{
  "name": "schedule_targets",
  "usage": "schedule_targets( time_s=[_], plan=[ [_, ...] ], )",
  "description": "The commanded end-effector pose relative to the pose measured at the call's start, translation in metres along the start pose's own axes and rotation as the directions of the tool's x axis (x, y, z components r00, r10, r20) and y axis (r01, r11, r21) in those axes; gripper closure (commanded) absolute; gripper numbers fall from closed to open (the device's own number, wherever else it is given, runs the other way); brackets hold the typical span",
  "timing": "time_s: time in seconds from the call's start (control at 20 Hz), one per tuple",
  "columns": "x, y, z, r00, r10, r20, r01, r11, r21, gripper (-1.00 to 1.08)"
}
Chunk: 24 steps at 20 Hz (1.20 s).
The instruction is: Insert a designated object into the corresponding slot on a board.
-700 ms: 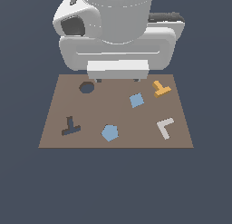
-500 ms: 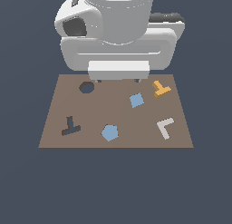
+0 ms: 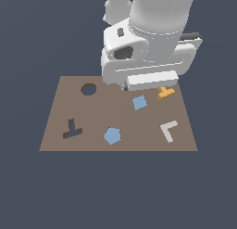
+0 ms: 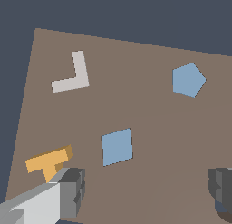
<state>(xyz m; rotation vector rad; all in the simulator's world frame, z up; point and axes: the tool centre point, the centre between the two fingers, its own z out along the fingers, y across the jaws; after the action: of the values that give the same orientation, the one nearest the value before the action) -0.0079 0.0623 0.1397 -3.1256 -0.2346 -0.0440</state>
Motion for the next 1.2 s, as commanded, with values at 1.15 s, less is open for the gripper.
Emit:
schedule_targets(
  time_s=[1.15],
  plan=[
    [-0.05, -0.113, 0.103, 0.956, -0.293, 0.029, 0.293, 0.956, 0.004, -0.92]
  ],
)
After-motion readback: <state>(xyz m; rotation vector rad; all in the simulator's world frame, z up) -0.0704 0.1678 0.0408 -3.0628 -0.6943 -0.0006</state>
